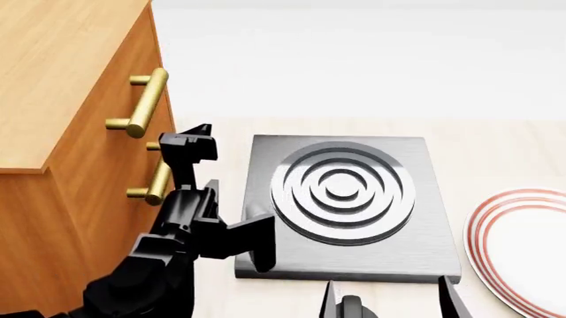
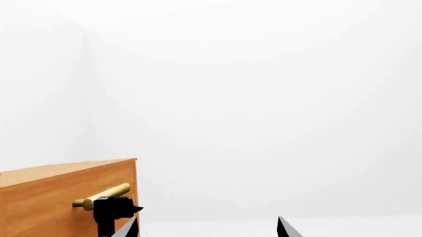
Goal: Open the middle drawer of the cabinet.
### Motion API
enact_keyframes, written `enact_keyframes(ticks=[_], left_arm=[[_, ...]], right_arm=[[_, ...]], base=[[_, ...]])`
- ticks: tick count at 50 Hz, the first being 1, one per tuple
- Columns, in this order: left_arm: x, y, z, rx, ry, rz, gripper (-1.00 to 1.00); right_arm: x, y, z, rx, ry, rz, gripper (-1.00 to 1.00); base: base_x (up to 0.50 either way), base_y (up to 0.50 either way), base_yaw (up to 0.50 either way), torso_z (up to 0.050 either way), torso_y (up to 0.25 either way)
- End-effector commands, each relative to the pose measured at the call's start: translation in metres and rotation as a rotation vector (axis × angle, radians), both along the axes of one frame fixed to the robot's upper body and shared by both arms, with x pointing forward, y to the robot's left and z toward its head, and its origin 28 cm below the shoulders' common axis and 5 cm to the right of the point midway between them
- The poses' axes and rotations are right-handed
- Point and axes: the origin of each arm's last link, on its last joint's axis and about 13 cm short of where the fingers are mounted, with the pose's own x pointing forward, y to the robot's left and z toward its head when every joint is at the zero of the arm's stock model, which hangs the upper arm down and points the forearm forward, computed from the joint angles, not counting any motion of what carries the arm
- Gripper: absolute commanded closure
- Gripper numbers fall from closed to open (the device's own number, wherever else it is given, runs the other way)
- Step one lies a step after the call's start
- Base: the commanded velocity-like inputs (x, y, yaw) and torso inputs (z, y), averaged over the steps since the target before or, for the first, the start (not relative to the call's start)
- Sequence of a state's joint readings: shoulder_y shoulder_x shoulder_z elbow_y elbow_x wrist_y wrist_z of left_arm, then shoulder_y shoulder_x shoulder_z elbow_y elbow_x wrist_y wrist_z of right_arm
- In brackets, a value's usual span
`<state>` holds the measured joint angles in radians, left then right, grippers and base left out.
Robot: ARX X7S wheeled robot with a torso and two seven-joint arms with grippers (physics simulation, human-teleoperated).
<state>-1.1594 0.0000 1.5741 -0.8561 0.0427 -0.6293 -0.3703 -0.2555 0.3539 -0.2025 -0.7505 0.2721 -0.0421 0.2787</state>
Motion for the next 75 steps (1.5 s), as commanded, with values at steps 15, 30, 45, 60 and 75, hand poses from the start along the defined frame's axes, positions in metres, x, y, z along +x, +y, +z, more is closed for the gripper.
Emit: enact_keyframes(ticks=[15, 30, 45, 60, 75], left_arm=[[-0.008, 0.000, -0.019, -0.018, 0.029, 0.000, -1.00], [-0.013, 0.002, -0.030, -0.013, 0.054, 0.005, -1.00], [-0.013, 0.004, -0.033, -0.031, 0.061, 0.019, -1.00], [-0.012, 0.008, -0.033, -0.028, 0.062, 0.042, -1.00], [-0.009, 0.015, -0.032, -0.024, 0.056, 0.072, -1.00]], right_arm=[[0.000, 0.000, -0.002, 0.003, 0.005, 0.008, -1.00], [0.000, 0.000, -0.002, 0.002, 0.006, 0.009, -1.00], [-0.001, 0.000, -0.001, 0.004, 0.005, 0.010, -1.00], [0.000, 0.000, -0.002, 0.003, 0.008, 0.013, -1.00], [0.001, 0.001, -0.003, 0.001, 0.010, 0.014, -1.00]], base=[[0.00, 0.00, 0.00, 0.000, 0.000], [0.00, 0.00, 0.00, 0.000, 0.000], [0.00, 0.00, 0.00, 0.000, 0.000], [0.00, 0.00, 0.00, 0.000, 0.000], [0.00, 0.00, 0.00, 0.000, 0.000]])
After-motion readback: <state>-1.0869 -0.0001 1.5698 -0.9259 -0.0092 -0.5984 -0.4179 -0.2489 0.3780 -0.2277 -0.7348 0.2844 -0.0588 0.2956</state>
